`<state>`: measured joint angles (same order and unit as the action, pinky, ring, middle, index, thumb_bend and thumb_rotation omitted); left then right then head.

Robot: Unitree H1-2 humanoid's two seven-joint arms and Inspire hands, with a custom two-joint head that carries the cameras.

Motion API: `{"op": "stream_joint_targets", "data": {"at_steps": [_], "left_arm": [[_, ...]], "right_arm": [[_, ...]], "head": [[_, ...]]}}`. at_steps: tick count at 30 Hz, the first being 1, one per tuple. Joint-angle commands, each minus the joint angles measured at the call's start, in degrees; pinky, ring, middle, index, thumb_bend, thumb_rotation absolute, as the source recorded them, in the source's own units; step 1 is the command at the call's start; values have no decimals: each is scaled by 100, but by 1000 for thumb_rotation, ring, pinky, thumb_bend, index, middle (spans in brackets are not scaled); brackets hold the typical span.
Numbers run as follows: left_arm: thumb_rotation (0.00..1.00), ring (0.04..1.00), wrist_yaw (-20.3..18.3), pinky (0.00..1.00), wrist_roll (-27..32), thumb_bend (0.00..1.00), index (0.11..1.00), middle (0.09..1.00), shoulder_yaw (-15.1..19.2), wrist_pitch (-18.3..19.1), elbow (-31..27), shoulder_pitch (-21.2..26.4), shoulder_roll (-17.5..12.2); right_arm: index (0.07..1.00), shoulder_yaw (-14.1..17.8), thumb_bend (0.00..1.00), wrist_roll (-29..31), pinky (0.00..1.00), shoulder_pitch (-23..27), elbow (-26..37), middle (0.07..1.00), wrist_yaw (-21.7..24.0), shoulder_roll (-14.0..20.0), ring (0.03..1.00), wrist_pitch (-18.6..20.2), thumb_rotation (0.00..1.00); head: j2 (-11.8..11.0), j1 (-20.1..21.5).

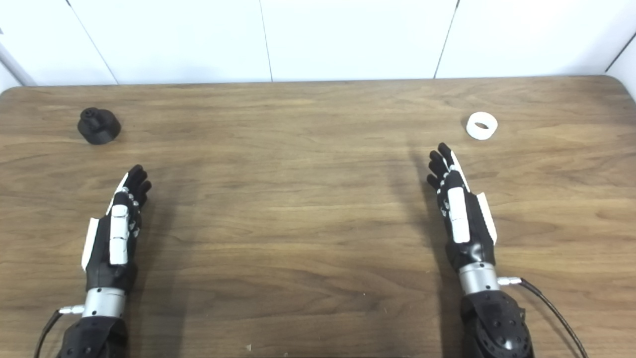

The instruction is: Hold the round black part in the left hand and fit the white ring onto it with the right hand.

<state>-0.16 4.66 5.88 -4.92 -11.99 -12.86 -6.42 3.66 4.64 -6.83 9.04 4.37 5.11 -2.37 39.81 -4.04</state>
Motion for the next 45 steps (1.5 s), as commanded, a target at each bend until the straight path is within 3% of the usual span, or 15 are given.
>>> {"op": "stream_joint_targets", "data": {"at_steps": [1,14,29,40,45], "left_arm": [[1000,961,-38,993,-19,469,960,964,-66,37,-44,-95,71],[1000,965,-38,999,-27,476,963,967,-69,39,-26,-87,68],[979,953,58,970,-377,495,954,956,-291,-356,286,-167,307],[946,955,120,988,-376,482,956,956,-373,-516,519,-118,454],[922,952,155,990,-408,491,951,951,-399,-587,596,-101,496]], "right_arm": [[962,0,604,39,944,-104,-209,948,28,15,960,-175,1000],[961,-2,594,118,953,-99,-228,952,50,22,964,-166,1000],[973,80,582,364,964,-155,-716,953,300,313,955,-667,1000],[978,138,588,574,984,-87,-1045,963,370,405,966,-786,1000],[987,139,567,616,995,-48,-1166,974,466,469,969,-915,1000]], "head": [[1,-7],[-38,-41],[-772,-1302],[-1047,-1672],[-1070,-1718]]}}
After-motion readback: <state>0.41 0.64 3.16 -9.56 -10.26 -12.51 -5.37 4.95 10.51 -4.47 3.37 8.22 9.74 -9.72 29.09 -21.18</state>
